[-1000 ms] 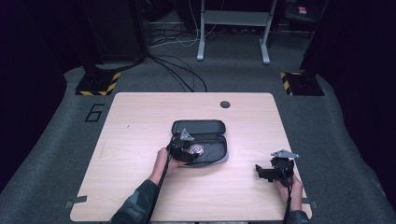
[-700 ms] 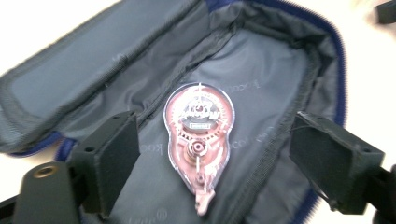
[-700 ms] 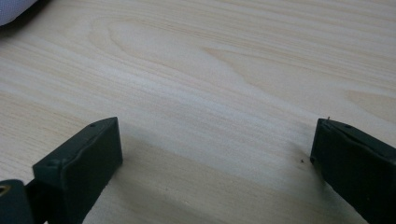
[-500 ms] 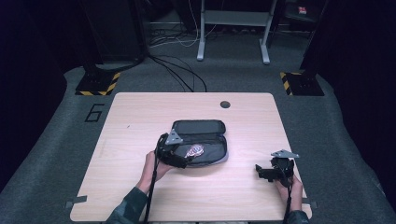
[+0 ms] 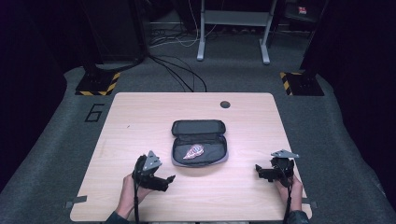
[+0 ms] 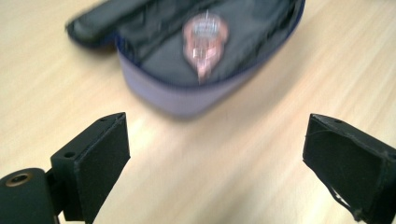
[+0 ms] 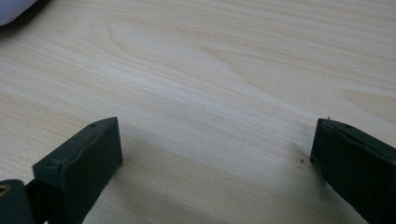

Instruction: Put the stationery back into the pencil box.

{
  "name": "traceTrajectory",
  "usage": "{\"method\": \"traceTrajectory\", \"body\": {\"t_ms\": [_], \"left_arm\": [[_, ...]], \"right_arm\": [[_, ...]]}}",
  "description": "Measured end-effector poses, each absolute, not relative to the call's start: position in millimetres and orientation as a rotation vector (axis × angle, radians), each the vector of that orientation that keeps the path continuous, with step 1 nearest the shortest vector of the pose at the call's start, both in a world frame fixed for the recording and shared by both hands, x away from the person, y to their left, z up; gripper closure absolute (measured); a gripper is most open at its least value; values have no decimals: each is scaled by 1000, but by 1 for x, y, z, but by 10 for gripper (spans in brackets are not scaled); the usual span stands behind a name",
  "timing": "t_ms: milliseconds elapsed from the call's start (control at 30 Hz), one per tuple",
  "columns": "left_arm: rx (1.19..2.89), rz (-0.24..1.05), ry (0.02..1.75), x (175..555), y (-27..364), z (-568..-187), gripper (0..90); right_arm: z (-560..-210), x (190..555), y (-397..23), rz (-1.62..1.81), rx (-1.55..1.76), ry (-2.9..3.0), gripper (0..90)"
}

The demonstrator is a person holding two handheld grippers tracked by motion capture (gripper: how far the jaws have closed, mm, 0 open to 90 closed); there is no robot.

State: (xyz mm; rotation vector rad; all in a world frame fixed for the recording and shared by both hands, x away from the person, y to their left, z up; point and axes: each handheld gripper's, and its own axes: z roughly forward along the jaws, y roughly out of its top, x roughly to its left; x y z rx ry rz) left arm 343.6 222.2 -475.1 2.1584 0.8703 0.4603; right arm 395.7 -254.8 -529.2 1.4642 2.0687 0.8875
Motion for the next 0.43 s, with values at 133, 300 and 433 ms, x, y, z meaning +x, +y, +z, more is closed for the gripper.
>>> {"method": "traceTrajectory", "body": {"t_ms": [133, 300, 433], "left_arm": [[2183, 433, 932, 331, 236, -496, 50], [2163, 393, 1020, 319, 252, -517, 26], [2184, 407, 1047, 316, 258, -525, 3]], "right_arm": [[-529, 396, -255, 888, 1464, 2069, 17], [-529, 396, -255, 887, 1465, 2069, 17], [-529, 396, -255, 887, 1464, 2068, 17]]}}
